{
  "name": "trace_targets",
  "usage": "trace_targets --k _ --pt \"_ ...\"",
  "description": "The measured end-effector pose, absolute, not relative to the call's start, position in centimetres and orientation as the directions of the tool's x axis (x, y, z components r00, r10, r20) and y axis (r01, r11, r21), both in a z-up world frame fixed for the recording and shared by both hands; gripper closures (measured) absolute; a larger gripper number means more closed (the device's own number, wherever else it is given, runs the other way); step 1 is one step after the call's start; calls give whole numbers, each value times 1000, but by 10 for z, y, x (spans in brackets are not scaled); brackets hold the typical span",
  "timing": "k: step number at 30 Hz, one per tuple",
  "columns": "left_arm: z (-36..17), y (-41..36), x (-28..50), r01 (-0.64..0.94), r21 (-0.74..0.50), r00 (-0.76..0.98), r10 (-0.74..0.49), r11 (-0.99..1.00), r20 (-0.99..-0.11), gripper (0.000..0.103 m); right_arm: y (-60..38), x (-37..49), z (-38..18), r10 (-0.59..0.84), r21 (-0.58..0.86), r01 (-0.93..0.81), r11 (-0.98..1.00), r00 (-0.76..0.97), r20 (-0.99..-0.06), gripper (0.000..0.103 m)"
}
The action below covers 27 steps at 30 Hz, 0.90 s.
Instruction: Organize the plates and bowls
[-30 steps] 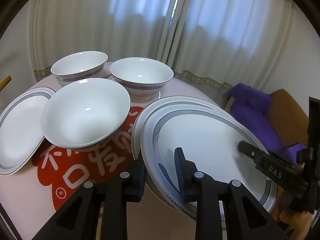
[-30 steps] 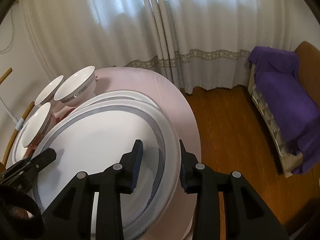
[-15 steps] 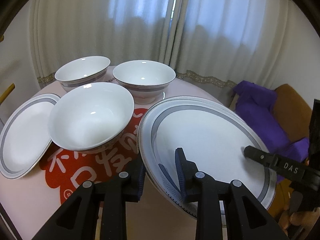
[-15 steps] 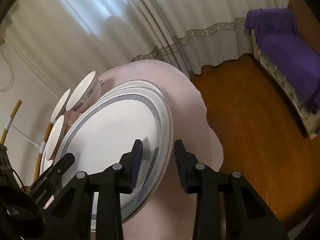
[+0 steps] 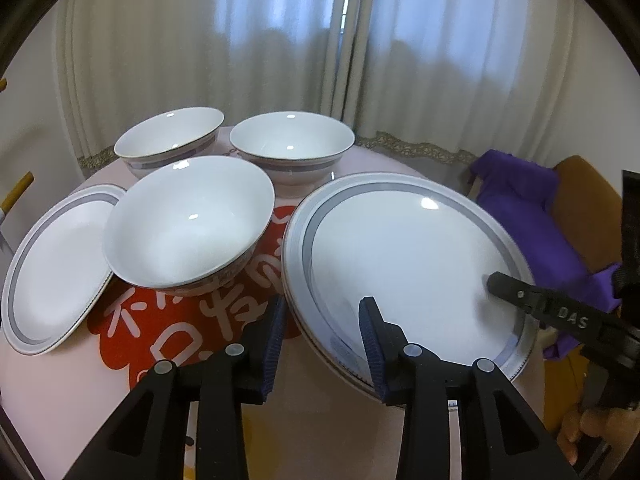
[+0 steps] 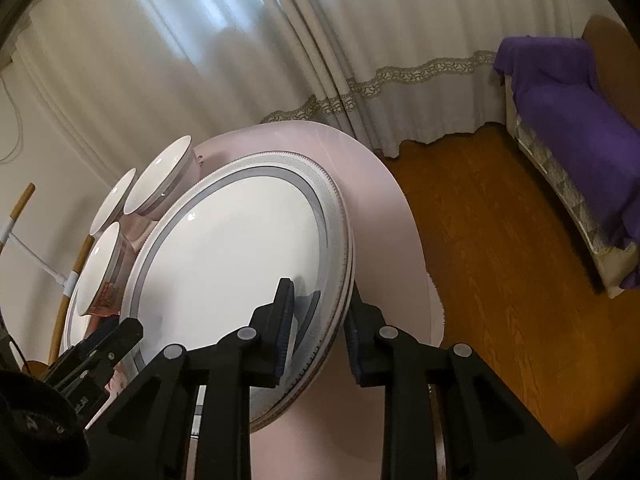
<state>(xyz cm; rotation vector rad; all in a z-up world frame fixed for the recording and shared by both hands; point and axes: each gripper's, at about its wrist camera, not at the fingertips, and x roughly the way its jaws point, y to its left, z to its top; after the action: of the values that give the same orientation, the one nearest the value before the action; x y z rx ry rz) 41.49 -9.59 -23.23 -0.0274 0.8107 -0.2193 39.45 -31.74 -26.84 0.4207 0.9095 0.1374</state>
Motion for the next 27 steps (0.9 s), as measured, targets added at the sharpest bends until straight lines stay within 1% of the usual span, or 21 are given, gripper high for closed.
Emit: trace_targets --k 2,4,6,8,11,13,15,18,19,21,23,27 --pt "-229 -94 411 191 -109 671 -211 976 -711 68 -316 395 -267 279 395 61 917 609 -743 79" --pt "-225 -89 405 192 -115 675 -216 975 -705 68 -318 393 -266 272 396 74 915 610 -744 77" --pt "-216 -81 397 198 -131 687 -233 971 -688 60 -319 385 -260 237 381 105 919 626 -743 76" --pt "-205 -69 386 197 -136 709 -237 971 -665 56 -319 378 -253 222 375 119 919 631 -743 75" --pt "-188 -48 369 199 -136 736 -240 970 -633 54 -306 362 -230 168 322 120 939 658 -734 74" --pt "-177 -29 358 190 -144 753 -238 971 -614 49 -292 354 -215 171 316 95 944 679 -714 74" --pt "-169 -6 350 164 -152 769 -223 975 -599 46 -272 342 -197 184 312 58 948 701 -689 73" --pt "-162 39 340 98 -143 792 -164 985 -588 43 -233 328 -175 284 363 -43 931 711 -643 69" --pt "-162 53 338 75 -138 796 -143 988 -589 43 -222 325 -172 309 372 -70 925 709 -634 65" --pt "-165 89 336 22 -139 786 -103 990 -610 43 -193 321 -167 362 386 -132 913 700 -616 63" --pt "-169 118 335 -20 -138 776 -72 990 -627 43 -161 321 -168 395 383 -178 906 679 -619 63" --pt "-179 173 336 -85 -124 757 -17 989 -653 43 -108 328 -184 445 404 -217 889 619 -647 62"
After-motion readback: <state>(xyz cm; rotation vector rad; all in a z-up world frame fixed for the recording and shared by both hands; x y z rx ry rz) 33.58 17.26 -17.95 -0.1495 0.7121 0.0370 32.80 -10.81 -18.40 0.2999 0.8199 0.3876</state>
